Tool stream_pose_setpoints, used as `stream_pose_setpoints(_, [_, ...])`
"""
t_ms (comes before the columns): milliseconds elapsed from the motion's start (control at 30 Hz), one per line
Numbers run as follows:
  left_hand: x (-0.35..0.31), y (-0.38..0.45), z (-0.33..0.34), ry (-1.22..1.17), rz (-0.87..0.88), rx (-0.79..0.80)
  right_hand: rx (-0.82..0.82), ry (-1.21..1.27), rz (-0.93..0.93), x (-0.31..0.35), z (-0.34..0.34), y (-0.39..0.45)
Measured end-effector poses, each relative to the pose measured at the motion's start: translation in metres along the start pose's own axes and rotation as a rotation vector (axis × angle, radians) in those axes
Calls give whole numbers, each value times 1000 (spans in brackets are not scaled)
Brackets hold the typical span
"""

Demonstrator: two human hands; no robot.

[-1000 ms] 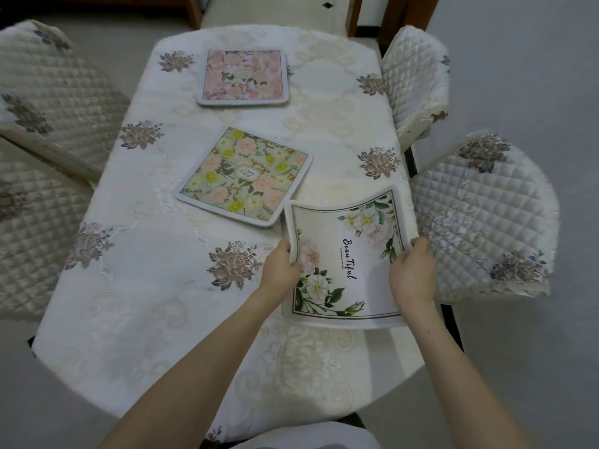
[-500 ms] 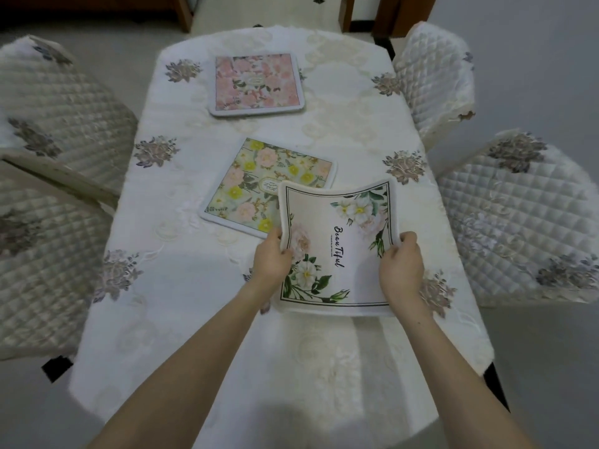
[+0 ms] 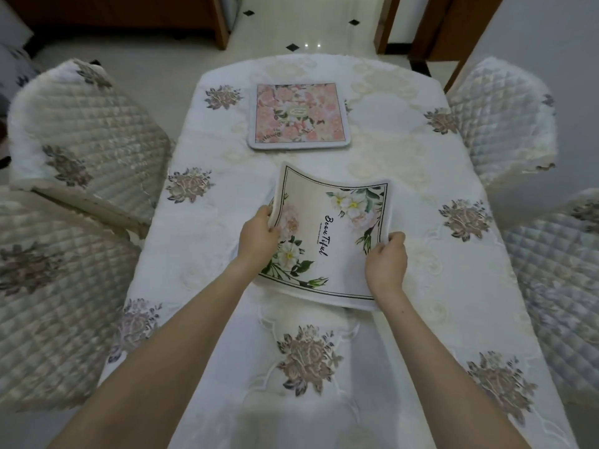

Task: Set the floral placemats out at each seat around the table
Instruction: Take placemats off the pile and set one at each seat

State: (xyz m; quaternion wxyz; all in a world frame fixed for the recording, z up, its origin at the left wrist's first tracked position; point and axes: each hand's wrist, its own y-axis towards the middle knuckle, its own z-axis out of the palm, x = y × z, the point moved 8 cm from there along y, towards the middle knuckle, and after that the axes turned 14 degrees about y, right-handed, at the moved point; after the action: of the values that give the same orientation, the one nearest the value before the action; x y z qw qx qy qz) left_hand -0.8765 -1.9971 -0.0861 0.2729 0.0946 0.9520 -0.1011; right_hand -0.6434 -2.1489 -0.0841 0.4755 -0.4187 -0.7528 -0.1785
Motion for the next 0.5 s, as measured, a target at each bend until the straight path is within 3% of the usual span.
stream_pose_setpoints(333, [34, 59, 20, 101, -16, 11, -24, -67, 92, -38, 42, 17])
stream_pose_setpoints(500, [49, 62, 33, 441, -61, 2, 27, -282, 47, -49, 45, 20])
